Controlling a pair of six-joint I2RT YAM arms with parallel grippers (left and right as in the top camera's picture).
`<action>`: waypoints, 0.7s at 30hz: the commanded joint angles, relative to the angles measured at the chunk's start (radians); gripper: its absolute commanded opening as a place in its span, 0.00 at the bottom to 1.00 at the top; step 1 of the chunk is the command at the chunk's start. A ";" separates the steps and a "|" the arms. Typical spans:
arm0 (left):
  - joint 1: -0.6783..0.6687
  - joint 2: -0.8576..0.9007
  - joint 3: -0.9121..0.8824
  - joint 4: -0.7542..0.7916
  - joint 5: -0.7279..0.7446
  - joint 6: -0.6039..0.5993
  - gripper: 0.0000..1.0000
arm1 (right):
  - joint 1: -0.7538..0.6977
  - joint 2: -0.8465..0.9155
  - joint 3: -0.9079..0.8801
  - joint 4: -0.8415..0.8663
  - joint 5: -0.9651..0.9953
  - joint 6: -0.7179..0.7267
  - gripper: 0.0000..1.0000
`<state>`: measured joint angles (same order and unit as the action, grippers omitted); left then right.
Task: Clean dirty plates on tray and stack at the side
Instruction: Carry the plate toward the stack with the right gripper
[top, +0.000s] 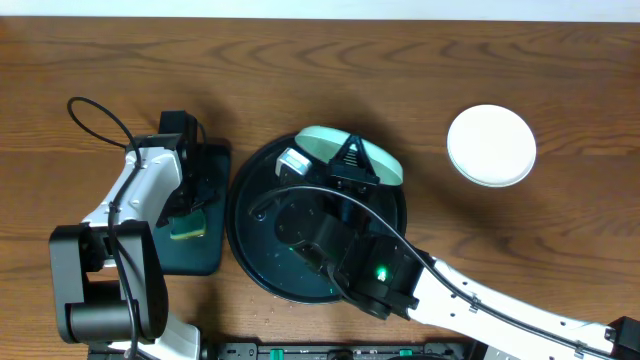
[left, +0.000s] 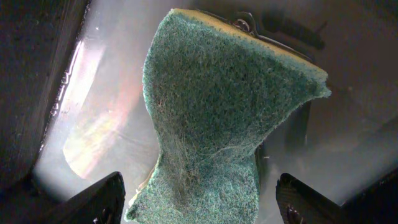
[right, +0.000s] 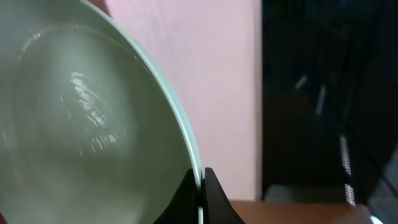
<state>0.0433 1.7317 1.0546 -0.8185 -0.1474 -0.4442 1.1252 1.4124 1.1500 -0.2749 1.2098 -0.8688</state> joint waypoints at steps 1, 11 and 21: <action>0.002 0.000 -0.011 -0.006 0.002 0.002 0.78 | -0.010 -0.009 0.021 0.013 0.032 0.075 0.01; 0.002 0.000 -0.011 -0.006 0.002 0.002 0.78 | -0.047 -0.005 0.021 -0.161 -0.180 0.457 0.01; 0.002 0.000 -0.011 -0.006 0.002 0.003 0.78 | -0.539 0.005 0.020 -0.349 -0.984 1.197 0.01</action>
<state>0.0433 1.7317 1.0542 -0.8188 -0.1402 -0.4442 0.7097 1.4185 1.1603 -0.6453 0.5873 0.0681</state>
